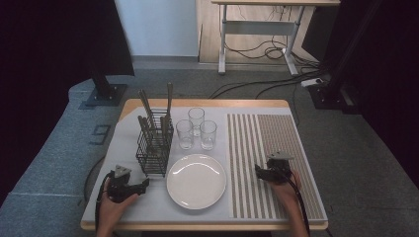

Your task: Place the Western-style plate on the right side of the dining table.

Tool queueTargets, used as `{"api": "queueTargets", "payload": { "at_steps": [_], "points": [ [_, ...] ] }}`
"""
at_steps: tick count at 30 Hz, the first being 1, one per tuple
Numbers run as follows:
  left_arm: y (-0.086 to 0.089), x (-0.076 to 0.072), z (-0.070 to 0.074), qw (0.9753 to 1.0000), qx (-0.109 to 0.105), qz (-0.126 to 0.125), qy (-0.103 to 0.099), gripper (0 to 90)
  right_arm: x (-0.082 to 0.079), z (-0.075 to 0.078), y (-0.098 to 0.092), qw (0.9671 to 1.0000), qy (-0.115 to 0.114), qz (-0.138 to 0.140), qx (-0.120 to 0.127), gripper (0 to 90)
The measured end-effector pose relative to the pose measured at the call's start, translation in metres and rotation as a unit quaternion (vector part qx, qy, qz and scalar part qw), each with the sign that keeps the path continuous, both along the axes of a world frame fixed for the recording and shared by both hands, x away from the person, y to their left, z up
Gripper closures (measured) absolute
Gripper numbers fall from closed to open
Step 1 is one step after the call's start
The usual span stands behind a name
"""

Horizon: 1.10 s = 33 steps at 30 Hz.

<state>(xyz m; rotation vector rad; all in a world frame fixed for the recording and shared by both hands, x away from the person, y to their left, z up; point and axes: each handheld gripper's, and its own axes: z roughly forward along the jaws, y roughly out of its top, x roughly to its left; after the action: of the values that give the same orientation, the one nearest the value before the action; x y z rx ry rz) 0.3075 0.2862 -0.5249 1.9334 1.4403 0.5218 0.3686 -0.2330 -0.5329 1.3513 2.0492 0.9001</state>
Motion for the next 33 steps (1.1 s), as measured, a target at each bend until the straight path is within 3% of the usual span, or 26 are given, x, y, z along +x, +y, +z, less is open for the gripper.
{"api": "queueTargets", "payload": {
  "at_steps": [3,4,6,8,13,16,22,27,33],
  "points": [
    [-0.003,0.001,0.000,0.9999,0.014,0.002,0.002,14.7,0.000,0.000,0.000,1.0000,0.002,0.000,0.002,22.5],
    [-0.005,0.001,0.000,0.9997,0.026,0.001,0.003,14.7,0.002,0.000,-0.003,0.9998,0.012,0.001,0.015,22.8],
    [-0.006,-0.002,0.001,0.9995,0.029,0.004,-0.008,15.0,0.004,0.000,-0.006,0.9993,0.021,0.002,0.032,22.4],
    [-0.004,-0.006,0.003,0.9996,0.016,0.012,-0.022,16.5,0.004,0.000,-0.005,0.9993,0.020,0.002,0.031,22.3],
    [0.001,-0.013,0.009,0.9997,0.001,0.016,-0.019,17.7,0.004,0.000,-0.005,0.9993,0.021,0.003,0.029,22.5],
    [0.001,-0.019,0.014,0.9994,-0.011,0.019,-0.027,18.2,0.004,0.000,-0.005,0.9994,0.021,0.003,0.029,22.6],
    [0.003,-0.028,0.018,0.9982,-0.039,0.005,-0.045,20.7,0.004,0.000,-0.005,0.9993,0.022,0.003,0.029,22.6],
    [0.003,-0.029,0.019,0.9984,-0.034,0.006,-0.045,20.4,0.004,0.000,-0.005,0.9993,0.022,0.003,0.029,22.7],
    [0.003,-0.035,0.025,0.9974,-0.046,0.004,-0.056,19.9,0.004,0.000,-0.005,0.9994,0.021,0.002,0.029,22.8]
  ]
}}
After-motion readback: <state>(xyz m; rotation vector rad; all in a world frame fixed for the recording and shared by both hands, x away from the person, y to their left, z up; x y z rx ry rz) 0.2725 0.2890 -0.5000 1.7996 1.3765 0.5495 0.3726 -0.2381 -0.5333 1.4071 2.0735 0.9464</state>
